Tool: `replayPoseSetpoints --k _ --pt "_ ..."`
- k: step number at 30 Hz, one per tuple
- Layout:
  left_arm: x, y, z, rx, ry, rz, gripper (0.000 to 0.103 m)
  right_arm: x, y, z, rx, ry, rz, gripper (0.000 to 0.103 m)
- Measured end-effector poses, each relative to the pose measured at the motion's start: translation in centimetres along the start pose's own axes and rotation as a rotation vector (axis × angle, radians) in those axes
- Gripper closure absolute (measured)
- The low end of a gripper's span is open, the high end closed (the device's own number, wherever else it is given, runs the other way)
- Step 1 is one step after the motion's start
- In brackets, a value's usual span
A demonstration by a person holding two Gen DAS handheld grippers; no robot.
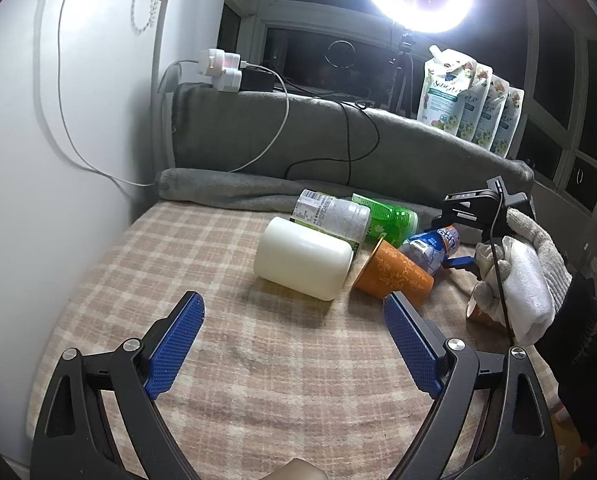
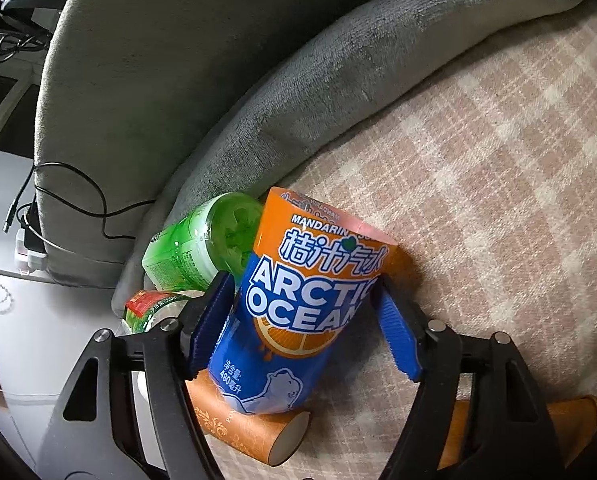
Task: Flip cup upright
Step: 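Lift the Arctic Ocean cup off the table with the right gripper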
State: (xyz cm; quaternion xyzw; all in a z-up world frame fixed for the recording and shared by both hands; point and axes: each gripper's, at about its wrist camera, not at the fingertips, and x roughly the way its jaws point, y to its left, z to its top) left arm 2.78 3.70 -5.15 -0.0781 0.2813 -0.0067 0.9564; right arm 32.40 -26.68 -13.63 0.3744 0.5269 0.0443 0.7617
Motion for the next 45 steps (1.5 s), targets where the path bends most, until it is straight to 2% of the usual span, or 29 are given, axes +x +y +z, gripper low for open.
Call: replayPoseSetpoints --k 13,19,20,27,31,37,42,45 --pt "-0.5 -0.5 0.0 0.014 -0.013 -0.004 0.012 -2.7 1.7 2.3 -0.125 -0.105 0.069 0.038" --pt "-1.1 -0.4 0.1 0.018 -0.026 0.005 0.012 -5.7 2.3 1.3 -0.217 -0.125 0.119 0.039" --pt "-1.2 -0.3 0.1 0.016 -0.028 0.009 0.012 -6.9 2.0 0.0 -0.234 -0.127 0.130 0.039" --pt "-1.7 -0.7 0.0 0.024 -0.039 0.014 0.012 -11.4 1.0 -1.6 -0.363 -0.126 0.187 0.039" --pt "-2.1 -0.7 0.1 0.028 -0.043 0.011 0.012 -12.8 1.2 -2.8 -0.442 -0.054 0.223 0.039" --pt "-2.0 -0.6 0.3 0.008 -0.020 -0.025 0.012 -13.3 0.0 -5.6 -0.541 0.114 0.251 0.039" --pt "-1.9 -1.3 0.2 0.010 -0.001 -0.059 0.012 -11.2 -0.5 -8.3 -0.598 0.242 0.217 0.039" --pt "-1.5 -1.6 0.2 0.009 0.033 -0.104 0.012 -9.0 -0.4 -10.3 -0.603 0.323 0.221 0.039"
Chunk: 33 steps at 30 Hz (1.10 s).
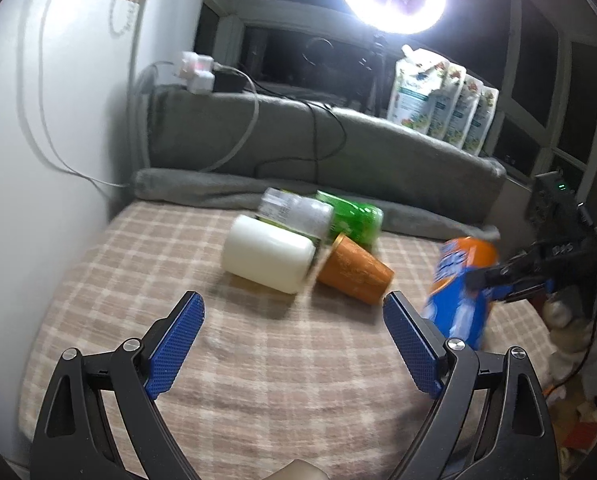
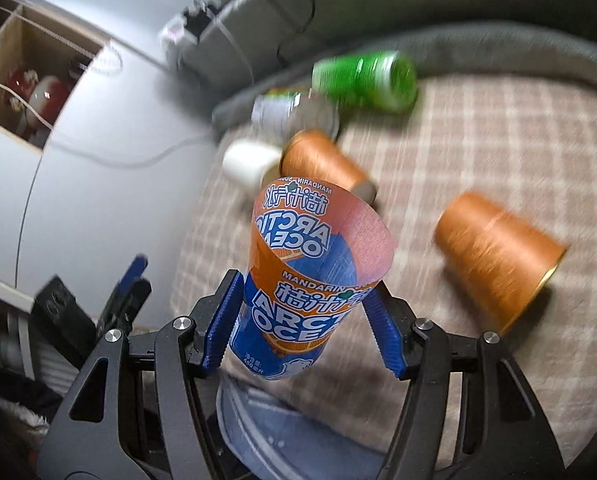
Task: Flip cup upright
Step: 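Lift the Arctic Ocean cup off the table with the right gripper, then close the left gripper on the cup body while the right gripper opens and releases it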
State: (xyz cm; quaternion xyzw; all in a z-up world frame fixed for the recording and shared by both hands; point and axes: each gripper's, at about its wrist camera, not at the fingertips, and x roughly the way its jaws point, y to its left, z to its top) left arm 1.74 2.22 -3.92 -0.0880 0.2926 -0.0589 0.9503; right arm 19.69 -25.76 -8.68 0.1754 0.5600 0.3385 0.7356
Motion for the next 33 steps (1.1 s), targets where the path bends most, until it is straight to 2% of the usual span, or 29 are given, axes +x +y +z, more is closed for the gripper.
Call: replayPoseSetpoints --k 4,10,17,22,26,29,33 --pt "0.6 -0.3 -0.1 0.001 0.038 -0.037 0.012 3.1 2.1 -1.9 -0.032 0.071 0.014 0.039" --pt "2.2 -0.1 -0.4 -0.032 0.124 -0.112 0.012 7.8 3.6 -2.3 -0.065 0.166 -0.002 0.039" --pt "3.8 0.6 -1.0 -0.071 0.203 -0.153 0.012 10.0 4.9 -1.8 -0.084 0.173 -0.016 0.036" --pt "4.8 1.2 -1.1 -0.103 0.249 -0.168 0.012 10.2 5.4 -1.6 -0.087 0.143 -0.039 0.034" --pt "5.6 1.4 -1.1 -0.121 0.292 -0.191 0.012 8.1 5.4 -2.3 -0.092 0.089 -0.057 0.029" --pt "6.0 1.1 -1.1 -0.120 0.319 -0.214 0.012 6.1 5.7 -3.1 -0.097 0.027 -0.064 0.028" --pt "6.9 0.6 -0.6 -0.137 0.362 -0.272 0.012 2.5 6.7 -4.8 -0.143 -0.103 -0.147 0.028"
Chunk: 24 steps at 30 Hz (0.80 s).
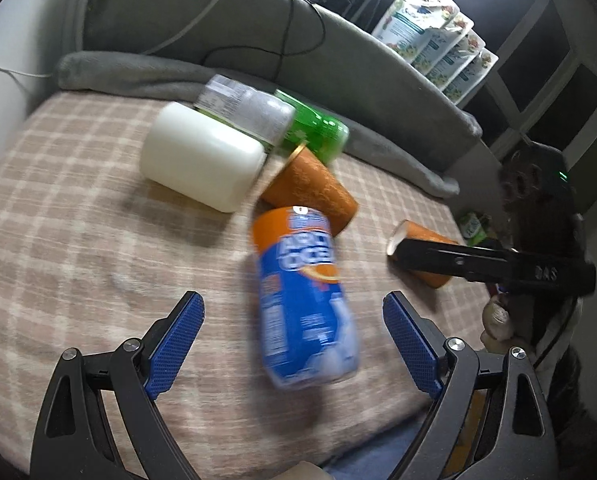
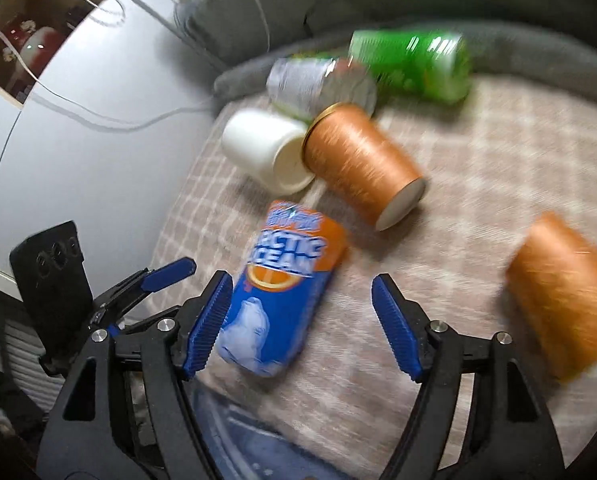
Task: Flip cup upright
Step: 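Close the left gripper on the cup body while the right gripper opens and releases it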
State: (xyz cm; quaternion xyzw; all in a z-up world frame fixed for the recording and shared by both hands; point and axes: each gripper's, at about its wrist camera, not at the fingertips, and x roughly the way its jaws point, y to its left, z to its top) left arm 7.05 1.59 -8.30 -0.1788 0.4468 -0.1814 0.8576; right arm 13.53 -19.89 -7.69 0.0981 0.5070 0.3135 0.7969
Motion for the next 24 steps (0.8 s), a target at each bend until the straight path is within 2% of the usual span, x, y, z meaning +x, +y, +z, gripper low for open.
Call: replayPoseSetpoints --k 7,10,16,19,24 --pt "1.7 -0.6 1.5 0.009 0.050 -0.015 0.013 -5.3 1.2 -2.7 -0.048 -0.207 -0.191 0.027" --pt "2.7 -0.4 2.0 -0.009 0.090 -0.029 0.016 -6.8 0.8 -3.6 -0.035 -0.253 -0.219 0.025" --pt "4.2 0.4 2.4 -0.042 0.158 -0.053 0.021 -8.6 -0.4 -5.0 0.004 -0.300 -0.253 0.025" --pt "4.8 0.7 2.5 -0.053 0.186 -0.059 0.030 -8.9 -0.8 -5.5 0.022 -0.303 -0.258 0.025" --pt "5.6 1.0 2.9 -0.065 0.211 -0.066 0.031 -8.7 -1.2 -5.9 0.035 -0.297 -0.256 0.025"
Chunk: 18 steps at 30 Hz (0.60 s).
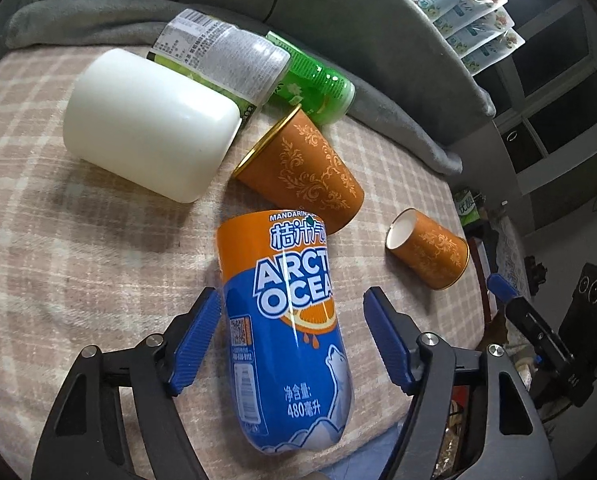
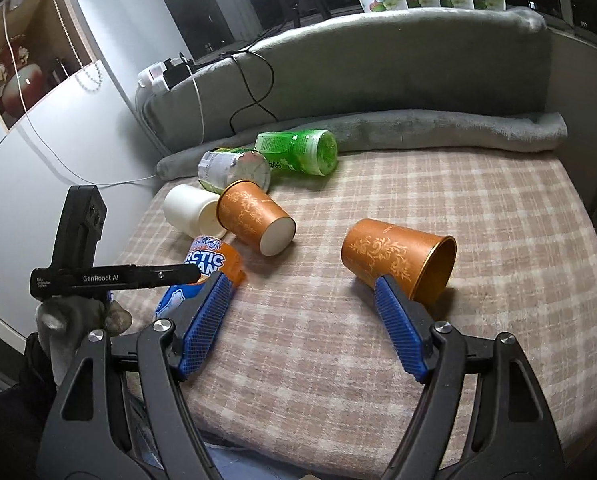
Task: Flip cup upright
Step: 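Close the left gripper on the cup body while the right gripper opens and releases it, then rotate the held cup with the left gripper until its open rim faces up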
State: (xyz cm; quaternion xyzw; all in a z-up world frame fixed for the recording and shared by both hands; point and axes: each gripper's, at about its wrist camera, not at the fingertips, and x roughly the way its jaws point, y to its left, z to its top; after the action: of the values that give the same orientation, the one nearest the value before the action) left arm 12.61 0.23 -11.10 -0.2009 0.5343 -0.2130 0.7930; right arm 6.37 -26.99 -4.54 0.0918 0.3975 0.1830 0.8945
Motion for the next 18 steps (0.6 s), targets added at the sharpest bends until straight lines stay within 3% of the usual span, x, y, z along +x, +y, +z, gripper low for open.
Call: replayPoseSetpoints --k 8,18 --pt "1.03 0.60 0.72 -0.016 0.045 -0.018 0.044 0.35 -0.01 -0.34 0.001 0.000 -0.006 0.025" --pt "0.12 -0.21 0.08 0.024 0.008 -0.018 0.045 0.35 -0.38 -0.42 0.018 -0.002 -0.016 0.025"
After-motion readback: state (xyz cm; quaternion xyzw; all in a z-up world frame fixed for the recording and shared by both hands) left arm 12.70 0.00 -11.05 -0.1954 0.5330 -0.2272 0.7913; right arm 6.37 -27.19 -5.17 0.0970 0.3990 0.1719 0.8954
